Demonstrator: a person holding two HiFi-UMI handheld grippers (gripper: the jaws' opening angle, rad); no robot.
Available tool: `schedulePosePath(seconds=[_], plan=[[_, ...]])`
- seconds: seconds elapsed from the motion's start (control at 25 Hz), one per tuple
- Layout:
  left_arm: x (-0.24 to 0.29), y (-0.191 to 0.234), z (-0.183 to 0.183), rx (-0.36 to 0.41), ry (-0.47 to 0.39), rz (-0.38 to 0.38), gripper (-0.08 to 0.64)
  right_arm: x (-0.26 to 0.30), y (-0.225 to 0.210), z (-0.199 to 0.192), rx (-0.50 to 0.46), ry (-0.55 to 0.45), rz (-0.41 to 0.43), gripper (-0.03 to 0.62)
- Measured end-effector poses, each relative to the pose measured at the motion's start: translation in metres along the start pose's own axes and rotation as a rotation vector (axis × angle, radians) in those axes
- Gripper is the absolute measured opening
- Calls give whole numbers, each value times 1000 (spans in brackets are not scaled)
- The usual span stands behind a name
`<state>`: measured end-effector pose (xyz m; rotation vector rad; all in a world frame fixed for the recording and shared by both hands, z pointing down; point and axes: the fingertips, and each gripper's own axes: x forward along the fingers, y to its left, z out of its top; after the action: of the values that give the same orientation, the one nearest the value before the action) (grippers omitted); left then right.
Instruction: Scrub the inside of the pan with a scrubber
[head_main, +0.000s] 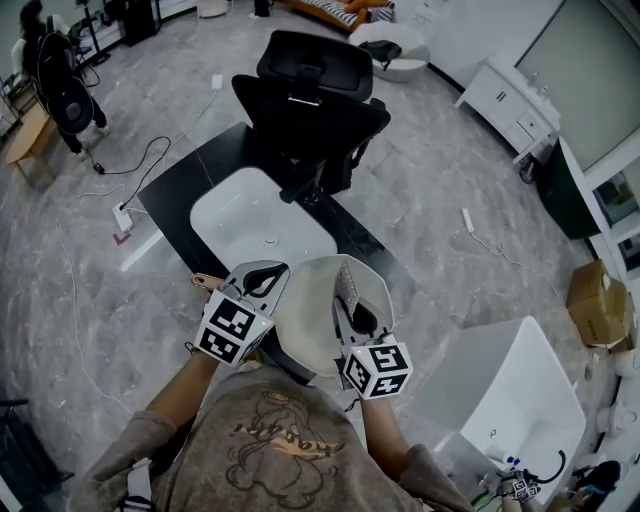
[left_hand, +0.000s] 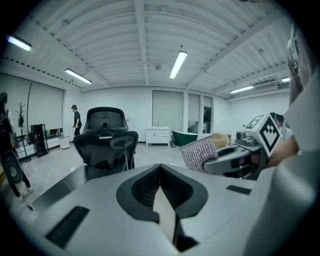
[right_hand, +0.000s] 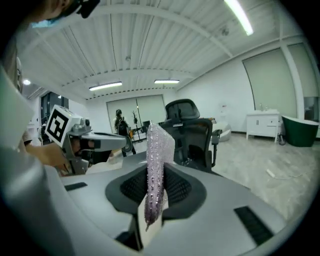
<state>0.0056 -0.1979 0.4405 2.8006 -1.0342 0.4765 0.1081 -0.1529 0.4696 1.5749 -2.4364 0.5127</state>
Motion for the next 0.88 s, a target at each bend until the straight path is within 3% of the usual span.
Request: schedulePosePath(seconds=[0.28,0.88], plan=[[-10,-1,-1,-40,-58,30,17,-13,-4,19,15,-131,-76,80],[-16,1,3,-41,-84,53,17,-10,4,21,5,-154,-70,80]])
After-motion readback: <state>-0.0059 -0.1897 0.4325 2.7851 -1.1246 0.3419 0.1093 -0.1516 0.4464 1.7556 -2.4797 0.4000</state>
